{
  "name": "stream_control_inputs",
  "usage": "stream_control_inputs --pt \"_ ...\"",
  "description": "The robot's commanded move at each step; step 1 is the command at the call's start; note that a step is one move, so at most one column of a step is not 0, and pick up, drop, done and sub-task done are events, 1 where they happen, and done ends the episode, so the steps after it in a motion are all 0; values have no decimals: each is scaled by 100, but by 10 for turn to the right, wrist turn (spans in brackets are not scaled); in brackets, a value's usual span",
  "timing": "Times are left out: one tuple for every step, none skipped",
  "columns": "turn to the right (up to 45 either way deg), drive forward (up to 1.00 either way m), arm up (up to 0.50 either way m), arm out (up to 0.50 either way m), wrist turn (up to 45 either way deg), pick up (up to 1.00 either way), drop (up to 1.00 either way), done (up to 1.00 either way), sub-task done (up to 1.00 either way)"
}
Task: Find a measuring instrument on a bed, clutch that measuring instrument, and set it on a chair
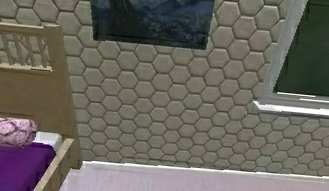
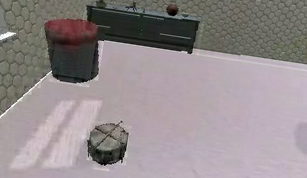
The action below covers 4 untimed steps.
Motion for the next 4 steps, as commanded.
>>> stream_control_inputs --pt "-120 0 0 0 0 0 0 0 0" --pt "0 15 0 0 0 0 0 0 0" --pt "-450 0 0 0 0 0 0 0 0" --pt "-450 0 0 0 0 0 0 0 0"
